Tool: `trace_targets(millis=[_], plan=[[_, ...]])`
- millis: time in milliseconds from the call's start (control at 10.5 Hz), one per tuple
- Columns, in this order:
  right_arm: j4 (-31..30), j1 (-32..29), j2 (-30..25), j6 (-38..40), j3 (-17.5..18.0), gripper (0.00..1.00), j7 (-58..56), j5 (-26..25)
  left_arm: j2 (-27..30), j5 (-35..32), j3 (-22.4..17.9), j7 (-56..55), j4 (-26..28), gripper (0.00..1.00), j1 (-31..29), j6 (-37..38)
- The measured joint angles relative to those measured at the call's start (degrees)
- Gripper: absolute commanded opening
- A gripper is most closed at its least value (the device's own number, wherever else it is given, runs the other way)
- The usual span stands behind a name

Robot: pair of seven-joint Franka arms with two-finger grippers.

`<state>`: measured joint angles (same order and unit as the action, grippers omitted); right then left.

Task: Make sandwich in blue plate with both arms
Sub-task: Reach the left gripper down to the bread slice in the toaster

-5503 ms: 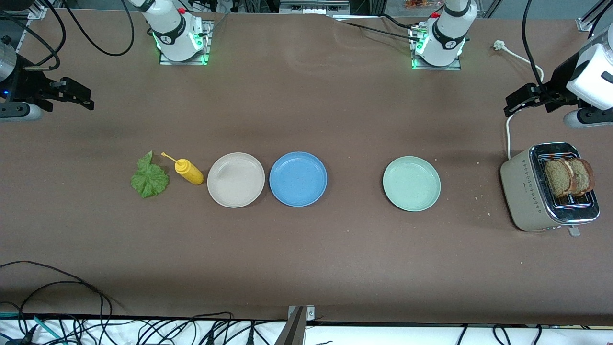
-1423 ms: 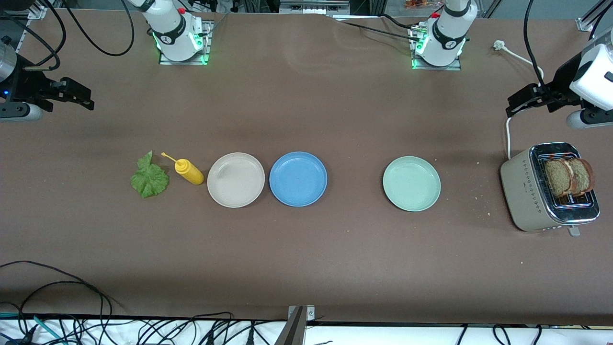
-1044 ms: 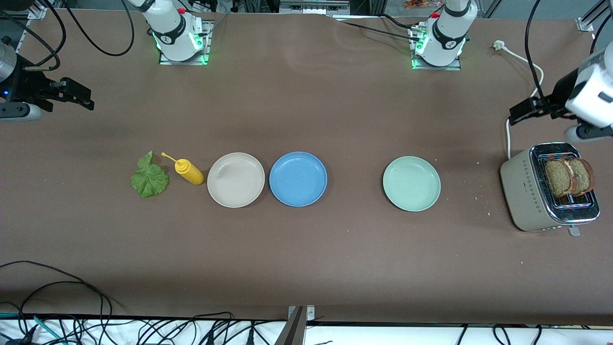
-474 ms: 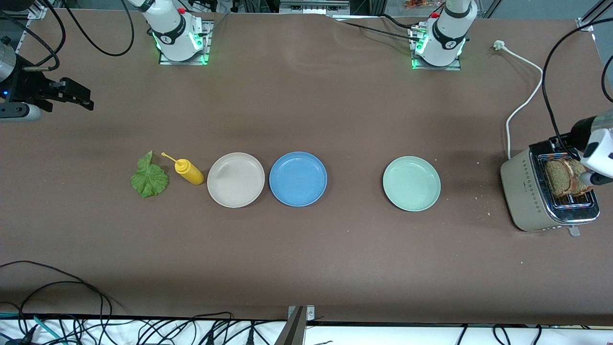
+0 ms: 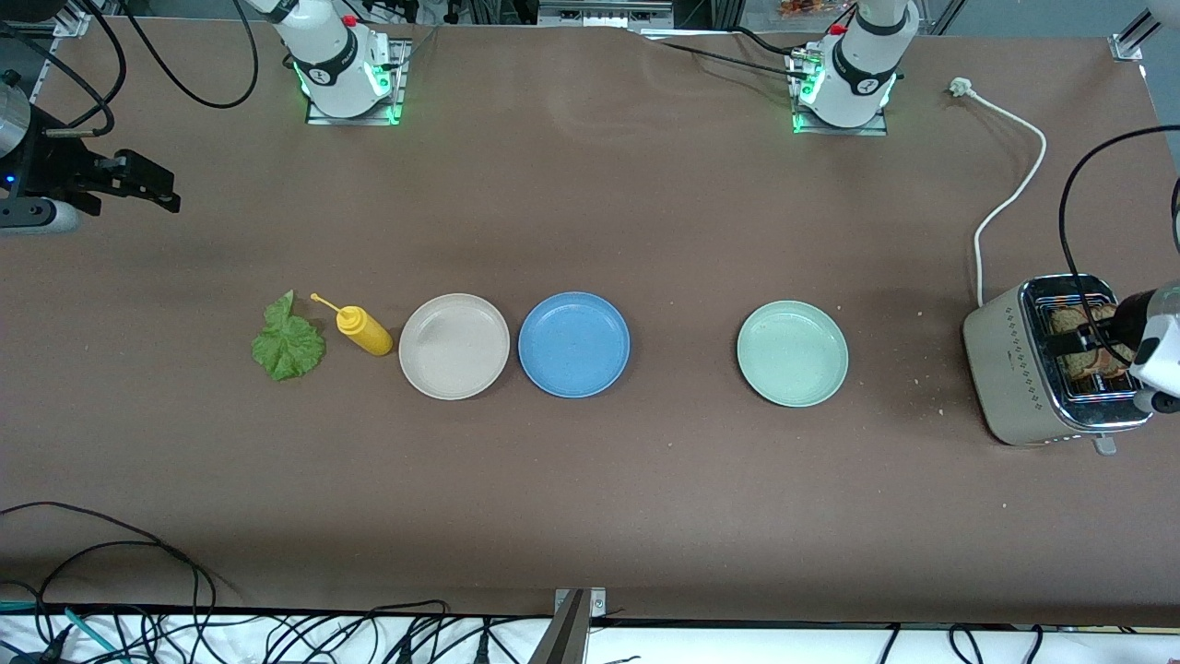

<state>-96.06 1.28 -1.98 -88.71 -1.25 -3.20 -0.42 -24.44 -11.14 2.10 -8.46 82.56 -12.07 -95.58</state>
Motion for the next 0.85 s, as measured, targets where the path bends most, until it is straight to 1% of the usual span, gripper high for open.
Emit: trace_targets(millis=[95,285,569,854], plan=[[0.0,0.0,0.0,0.0,0.0,1.00,0.0,0.0,-1.2,0.0,0.0,1.8,-0.1,1.00,-1.0,-2.3],[0.0,0.0,0.0,0.0,0.0,1.00,0.0,0.0,-2.9,0.0,0.0,4.2,-0.2,1.00,-2.3,-4.4],[0.0,0.0,0.0,0.0,0.0,1.00,0.0,0.0,-4.4,0.0,0.0,5.2,-0.1,1.00,-3.0,-4.1],[0.0,0.0,0.0,0.0,0.0,1.00,0.0,0.0,-5.1,0.0,0.0,5.4,0.1,1.00,-3.4,-1.0]])
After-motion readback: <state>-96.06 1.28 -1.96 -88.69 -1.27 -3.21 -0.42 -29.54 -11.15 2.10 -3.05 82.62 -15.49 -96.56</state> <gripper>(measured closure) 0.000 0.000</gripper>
